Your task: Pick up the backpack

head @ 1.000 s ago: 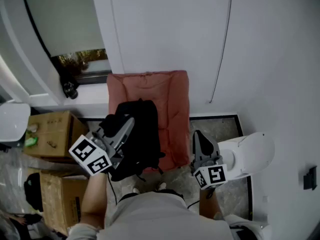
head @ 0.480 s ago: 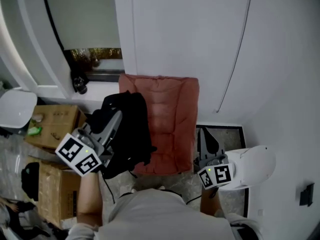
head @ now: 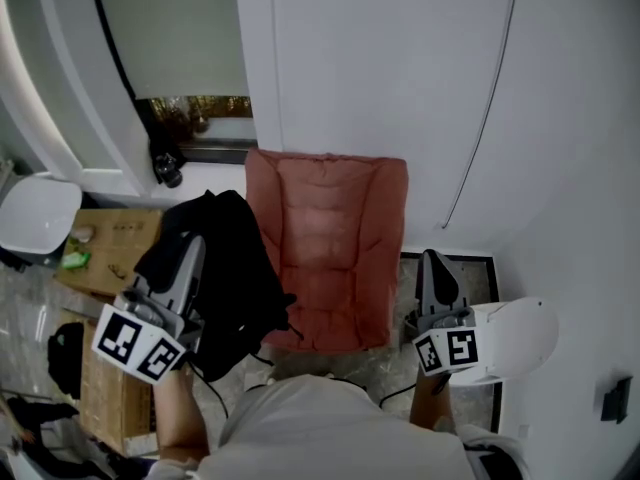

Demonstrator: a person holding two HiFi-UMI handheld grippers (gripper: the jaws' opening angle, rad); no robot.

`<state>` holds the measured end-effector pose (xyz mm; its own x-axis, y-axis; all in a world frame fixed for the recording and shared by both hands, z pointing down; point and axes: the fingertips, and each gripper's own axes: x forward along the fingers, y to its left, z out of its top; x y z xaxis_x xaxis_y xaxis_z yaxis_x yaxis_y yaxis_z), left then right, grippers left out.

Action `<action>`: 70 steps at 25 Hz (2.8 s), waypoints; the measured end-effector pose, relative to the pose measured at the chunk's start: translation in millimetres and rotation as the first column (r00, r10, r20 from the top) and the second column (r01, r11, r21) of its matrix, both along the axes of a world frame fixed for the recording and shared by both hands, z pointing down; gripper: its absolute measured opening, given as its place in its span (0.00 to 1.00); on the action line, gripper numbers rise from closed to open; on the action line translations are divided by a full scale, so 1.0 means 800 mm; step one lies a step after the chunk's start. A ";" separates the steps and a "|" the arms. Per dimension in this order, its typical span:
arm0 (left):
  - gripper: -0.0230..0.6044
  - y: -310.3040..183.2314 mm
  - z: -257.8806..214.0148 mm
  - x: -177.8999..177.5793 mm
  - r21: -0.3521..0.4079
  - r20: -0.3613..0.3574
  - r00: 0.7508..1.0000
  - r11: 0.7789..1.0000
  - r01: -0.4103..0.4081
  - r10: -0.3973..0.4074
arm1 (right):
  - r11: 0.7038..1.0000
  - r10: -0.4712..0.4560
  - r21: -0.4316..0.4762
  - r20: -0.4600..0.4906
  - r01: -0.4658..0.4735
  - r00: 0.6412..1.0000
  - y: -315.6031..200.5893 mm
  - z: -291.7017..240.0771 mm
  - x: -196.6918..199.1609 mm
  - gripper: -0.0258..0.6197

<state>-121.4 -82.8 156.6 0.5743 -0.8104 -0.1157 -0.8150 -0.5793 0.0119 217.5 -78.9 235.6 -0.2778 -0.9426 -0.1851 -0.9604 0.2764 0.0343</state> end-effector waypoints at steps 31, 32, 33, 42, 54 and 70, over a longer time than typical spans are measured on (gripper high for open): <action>0.06 0.053 0.055 -0.146 -0.048 -0.131 0.952 0.961 0.272 -0.276 | 0.999 -0.022 -0.031 -0.089 0.019 0.996 -0.014 -0.009 -0.019 0.07; 0.06 0.055 0.056 -0.148 -0.050 -0.136 0.952 0.962 0.270 -0.274 | 0.999 -0.023 -0.031 -0.092 0.020 0.995 -0.012 -0.011 -0.023 0.07; 0.06 0.056 0.057 -0.150 -0.052 -0.140 0.952 0.962 0.267 -0.272 | 0.999 -0.025 -0.030 -0.094 0.022 0.995 -0.011 -0.012 -0.026 0.07; 0.06 0.065 0.063 -0.153 -0.048 -0.137 0.960 0.969 0.240 -0.245 | 0.999 -0.016 -0.032 -0.095 0.013 0.995 0.001 -0.013 -0.035 0.07; 0.06 0.090 0.061 -0.168 -0.049 -0.190 0.954 0.973 0.228 -0.233 | 1.000 0.002 -0.017 -0.111 -0.004 0.994 0.027 -0.018 -0.036 0.07; 0.06 0.109 0.060 -0.173 -0.064 -0.234 0.955 0.983 0.170 -0.181 | 0.999 -0.040 -0.032 -0.159 0.035 0.987 0.048 -0.011 -0.066 0.07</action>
<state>-260.2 4.4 204.9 0.3827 -0.9031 -0.1948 -0.8745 -0.4221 0.2388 164.5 -40.1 226.4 -0.3369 -0.9353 -0.1086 -0.9323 0.3152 0.1774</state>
